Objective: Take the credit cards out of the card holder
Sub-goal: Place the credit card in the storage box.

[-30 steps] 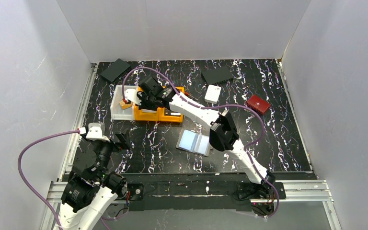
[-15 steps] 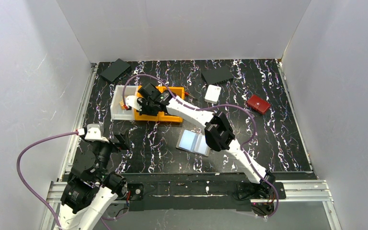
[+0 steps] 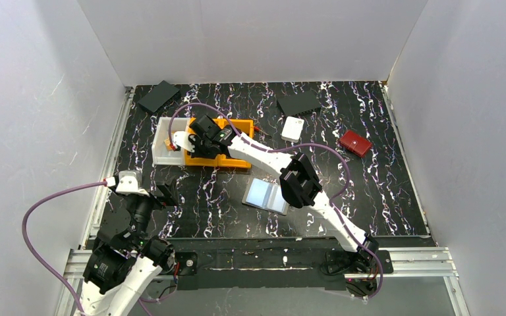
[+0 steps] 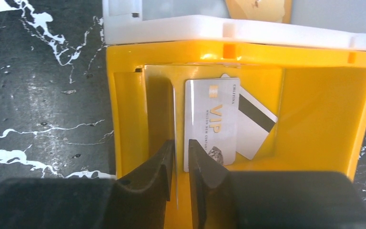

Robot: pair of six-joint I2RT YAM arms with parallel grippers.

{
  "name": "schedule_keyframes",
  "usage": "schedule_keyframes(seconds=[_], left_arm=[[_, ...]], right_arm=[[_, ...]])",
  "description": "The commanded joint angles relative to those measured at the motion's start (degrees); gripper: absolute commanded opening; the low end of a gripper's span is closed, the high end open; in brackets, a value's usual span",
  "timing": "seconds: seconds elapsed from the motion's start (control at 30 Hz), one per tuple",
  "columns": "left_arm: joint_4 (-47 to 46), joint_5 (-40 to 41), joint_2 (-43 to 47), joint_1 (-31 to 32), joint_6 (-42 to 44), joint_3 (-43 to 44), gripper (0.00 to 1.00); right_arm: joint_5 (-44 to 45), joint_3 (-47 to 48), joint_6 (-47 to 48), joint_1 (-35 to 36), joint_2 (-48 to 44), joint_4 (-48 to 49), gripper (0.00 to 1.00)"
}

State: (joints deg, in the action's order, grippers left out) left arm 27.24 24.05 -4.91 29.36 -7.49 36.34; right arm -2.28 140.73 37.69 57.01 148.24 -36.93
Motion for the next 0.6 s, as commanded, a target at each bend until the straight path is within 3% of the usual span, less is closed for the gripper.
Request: schedule_keyframes(seconds=[0.0, 0.57], left_arm=[[-0.61, 1.35, 0.46, -0.18, 0.25, -0.04, 0.98], [-1.12, -0.04, 0.40, -0.19, 0.19, -0.34, 0.98]], right_arm=[[2.73, 1.75, -0.21, -0.39, -1.23, 3.70, 0.28], [9.36, 2.57, -1.03, -0.50, -3.31, 5.92, 0.42]])
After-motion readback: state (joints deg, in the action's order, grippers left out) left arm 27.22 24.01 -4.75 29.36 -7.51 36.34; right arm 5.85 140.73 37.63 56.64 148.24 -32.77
